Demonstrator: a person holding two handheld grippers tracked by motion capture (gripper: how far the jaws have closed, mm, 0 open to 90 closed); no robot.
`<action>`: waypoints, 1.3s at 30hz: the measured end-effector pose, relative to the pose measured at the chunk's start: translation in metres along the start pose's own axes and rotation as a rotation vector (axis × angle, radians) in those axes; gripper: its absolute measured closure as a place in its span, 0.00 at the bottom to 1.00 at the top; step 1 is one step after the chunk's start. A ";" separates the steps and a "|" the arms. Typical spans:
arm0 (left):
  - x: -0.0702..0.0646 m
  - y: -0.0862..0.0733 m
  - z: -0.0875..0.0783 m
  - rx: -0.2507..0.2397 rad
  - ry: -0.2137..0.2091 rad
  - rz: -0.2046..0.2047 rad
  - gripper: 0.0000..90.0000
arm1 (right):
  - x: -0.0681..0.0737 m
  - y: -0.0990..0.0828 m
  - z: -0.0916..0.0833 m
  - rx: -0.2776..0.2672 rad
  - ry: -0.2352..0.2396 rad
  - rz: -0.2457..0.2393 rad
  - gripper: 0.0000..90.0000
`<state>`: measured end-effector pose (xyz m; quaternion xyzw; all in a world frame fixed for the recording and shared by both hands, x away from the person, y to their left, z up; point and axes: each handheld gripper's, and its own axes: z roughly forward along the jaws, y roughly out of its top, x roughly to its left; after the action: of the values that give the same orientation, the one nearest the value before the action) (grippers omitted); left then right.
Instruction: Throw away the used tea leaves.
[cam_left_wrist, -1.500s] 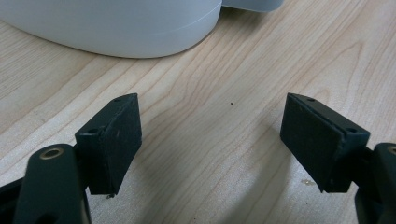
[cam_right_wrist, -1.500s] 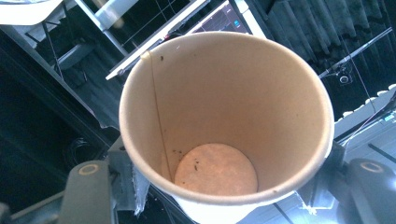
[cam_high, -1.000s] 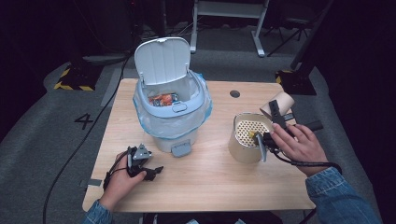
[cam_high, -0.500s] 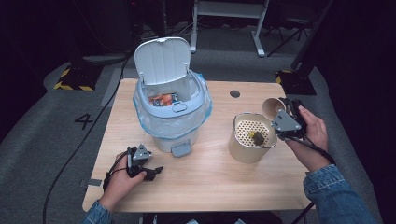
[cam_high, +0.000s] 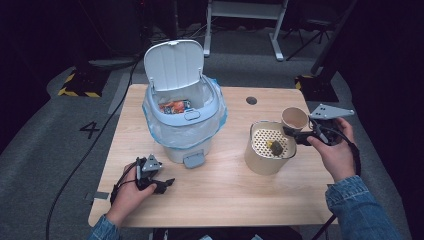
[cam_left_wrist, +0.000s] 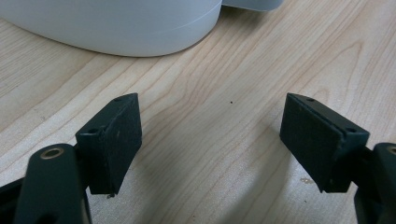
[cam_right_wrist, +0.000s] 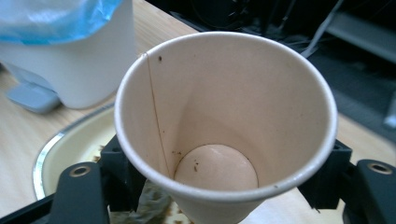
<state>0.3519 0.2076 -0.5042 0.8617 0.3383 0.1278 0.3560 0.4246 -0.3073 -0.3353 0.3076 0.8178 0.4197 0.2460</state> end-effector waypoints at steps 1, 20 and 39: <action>0.000 0.000 0.000 0.000 0.000 0.000 0.24 | -0.002 -0.001 0.000 0.001 0.021 0.032 0.33; 0.000 0.000 0.000 0.000 0.000 0.000 0.24 | -0.016 -0.009 0.000 -0.032 0.178 0.229 0.32; 0.000 0.001 0.001 -0.001 -0.001 -0.001 0.24 | -0.019 -0.004 -0.004 -0.010 0.134 0.146 0.32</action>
<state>0.3527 0.2072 -0.5043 0.8614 0.3385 0.1273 0.3565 0.4334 -0.3251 -0.3338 0.3364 0.8057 0.4602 0.1611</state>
